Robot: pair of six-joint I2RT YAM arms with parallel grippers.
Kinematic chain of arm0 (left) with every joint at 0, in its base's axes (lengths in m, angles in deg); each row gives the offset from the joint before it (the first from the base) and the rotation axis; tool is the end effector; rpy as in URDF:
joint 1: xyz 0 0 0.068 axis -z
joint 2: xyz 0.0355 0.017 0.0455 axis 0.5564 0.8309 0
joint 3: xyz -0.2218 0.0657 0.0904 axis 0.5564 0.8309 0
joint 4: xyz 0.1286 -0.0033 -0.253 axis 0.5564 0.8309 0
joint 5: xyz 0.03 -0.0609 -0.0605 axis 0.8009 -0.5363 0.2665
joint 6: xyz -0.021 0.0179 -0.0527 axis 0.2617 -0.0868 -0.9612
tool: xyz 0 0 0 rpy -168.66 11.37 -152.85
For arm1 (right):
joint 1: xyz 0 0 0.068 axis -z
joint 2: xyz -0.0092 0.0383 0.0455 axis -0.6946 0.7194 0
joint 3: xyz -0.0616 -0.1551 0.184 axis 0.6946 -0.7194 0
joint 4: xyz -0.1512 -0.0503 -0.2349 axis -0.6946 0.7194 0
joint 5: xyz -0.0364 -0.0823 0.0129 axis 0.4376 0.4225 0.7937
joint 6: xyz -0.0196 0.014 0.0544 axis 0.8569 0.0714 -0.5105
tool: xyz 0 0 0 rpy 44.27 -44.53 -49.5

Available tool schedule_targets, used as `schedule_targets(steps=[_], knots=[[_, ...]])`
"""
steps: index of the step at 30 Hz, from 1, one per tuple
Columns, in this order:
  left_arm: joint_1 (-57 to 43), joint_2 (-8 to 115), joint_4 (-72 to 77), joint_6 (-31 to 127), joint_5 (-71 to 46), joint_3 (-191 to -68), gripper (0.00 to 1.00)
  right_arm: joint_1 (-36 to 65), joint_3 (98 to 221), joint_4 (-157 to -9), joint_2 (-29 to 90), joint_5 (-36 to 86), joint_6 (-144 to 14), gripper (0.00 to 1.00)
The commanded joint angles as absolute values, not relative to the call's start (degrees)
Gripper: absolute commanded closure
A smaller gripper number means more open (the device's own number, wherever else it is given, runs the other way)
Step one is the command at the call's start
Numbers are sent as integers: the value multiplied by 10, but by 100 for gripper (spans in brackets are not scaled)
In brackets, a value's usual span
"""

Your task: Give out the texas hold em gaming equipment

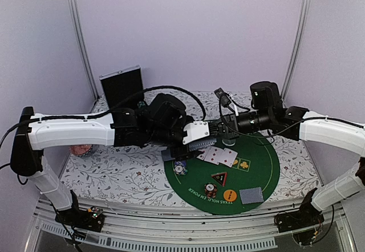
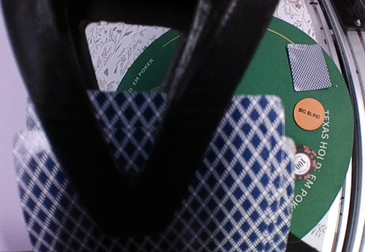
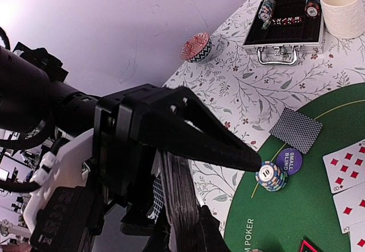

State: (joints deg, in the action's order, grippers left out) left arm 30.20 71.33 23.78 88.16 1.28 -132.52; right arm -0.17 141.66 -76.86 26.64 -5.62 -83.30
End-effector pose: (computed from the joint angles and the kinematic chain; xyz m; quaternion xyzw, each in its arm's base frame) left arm 0.1802 -0.3602 0.2542 0.6336 0.6316 -0.0932 0.4369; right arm 0.2233 0.2548 0.2685 -0.3044 0.7591 0.5162 0.2542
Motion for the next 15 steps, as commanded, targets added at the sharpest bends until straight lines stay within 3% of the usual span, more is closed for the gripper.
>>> schedule_targets(steps=[1,10,15], knots=[[278,721,264,846,2,-1354,34,-4,1435,-783,275,-83,-828,98],[277,701,258,836,-21,-1345,45,-5,1444,-758,281,-64,-809,97],[278,695,258,836,-29,-1343,53,-4,1446,-763,289,-64,-806,83]])
